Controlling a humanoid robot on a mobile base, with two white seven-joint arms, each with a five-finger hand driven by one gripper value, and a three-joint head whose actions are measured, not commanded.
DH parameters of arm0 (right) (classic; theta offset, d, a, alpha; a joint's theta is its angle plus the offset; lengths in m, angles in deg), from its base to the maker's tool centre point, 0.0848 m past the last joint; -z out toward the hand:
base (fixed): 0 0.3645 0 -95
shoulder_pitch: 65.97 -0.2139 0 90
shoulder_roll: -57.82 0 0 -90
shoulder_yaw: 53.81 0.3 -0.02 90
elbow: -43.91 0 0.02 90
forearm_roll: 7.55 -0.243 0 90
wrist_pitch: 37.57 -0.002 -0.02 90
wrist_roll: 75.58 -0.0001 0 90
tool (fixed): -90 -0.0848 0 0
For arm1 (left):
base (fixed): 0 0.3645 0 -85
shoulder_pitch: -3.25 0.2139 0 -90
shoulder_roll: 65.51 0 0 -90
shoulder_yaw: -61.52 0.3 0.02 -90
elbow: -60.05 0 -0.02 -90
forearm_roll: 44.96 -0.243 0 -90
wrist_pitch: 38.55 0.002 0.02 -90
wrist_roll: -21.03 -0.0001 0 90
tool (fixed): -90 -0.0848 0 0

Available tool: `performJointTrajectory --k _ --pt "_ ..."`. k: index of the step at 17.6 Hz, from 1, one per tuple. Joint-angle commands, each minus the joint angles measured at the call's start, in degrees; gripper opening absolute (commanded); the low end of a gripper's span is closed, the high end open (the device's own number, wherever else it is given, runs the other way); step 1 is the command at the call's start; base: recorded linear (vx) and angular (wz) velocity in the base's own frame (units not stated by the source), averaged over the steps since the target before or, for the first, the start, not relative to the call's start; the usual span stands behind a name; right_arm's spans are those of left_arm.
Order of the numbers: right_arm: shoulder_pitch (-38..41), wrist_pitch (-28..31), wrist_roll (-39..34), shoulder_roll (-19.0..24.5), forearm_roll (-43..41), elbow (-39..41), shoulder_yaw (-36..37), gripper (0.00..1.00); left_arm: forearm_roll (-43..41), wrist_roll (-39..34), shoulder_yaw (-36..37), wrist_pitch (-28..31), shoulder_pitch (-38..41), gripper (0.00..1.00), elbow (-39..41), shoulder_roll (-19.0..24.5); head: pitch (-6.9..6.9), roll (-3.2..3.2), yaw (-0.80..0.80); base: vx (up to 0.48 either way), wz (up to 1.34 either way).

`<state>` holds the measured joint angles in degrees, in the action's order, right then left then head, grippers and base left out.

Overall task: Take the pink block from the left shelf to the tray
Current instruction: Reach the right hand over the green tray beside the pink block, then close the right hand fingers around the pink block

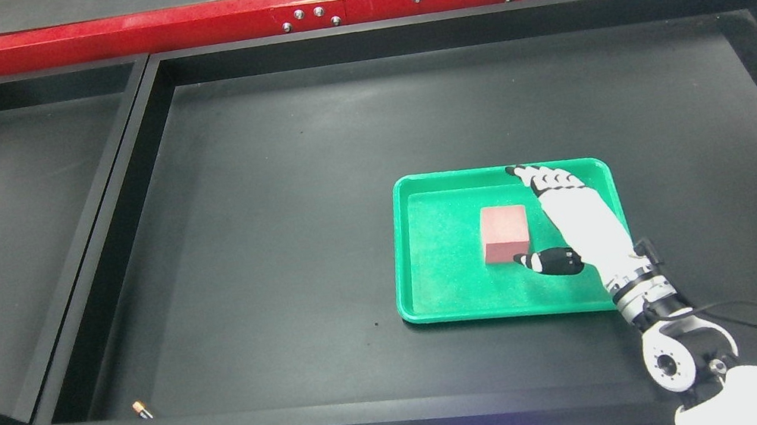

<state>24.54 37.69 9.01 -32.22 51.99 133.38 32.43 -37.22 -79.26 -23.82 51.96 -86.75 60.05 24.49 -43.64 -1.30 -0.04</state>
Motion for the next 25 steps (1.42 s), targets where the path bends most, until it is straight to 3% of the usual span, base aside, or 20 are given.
performJointTrajectory --k 1,21,23,25 --pt "-1.8 0.0 -0.6 -1.0 0.7 -5.0 -2.3 0.99 0.0 0.0 0.0 0.0 -1.8 1.00 1.0 1.0 0.00 0.00 0.00 0.085 0.00" --pt "-2.5 1.0 -2.9 -1.0 0.5 -9.9 -1.7 0.98 0.0 0.0 0.0 0.0 -1.7 1.00 1.0 1.0 0.00 0.00 0.00 0.029 0.00" --pt "-2.6 1.0 -2.2 -1.0 0.5 -9.9 -1.8 0.92 0.0 0.0 0.0 0.0 -1.7 1.00 1.0 1.0 0.00 0.00 0.00 0.000 0.00" --pt "-2.6 1.0 -1.8 -1.0 0.5 -9.9 -1.8 0.75 0.0 0.0 0.0 0.0 -1.7 1.00 1.0 1.0 0.00 0.00 0.00 0.000 0.00"
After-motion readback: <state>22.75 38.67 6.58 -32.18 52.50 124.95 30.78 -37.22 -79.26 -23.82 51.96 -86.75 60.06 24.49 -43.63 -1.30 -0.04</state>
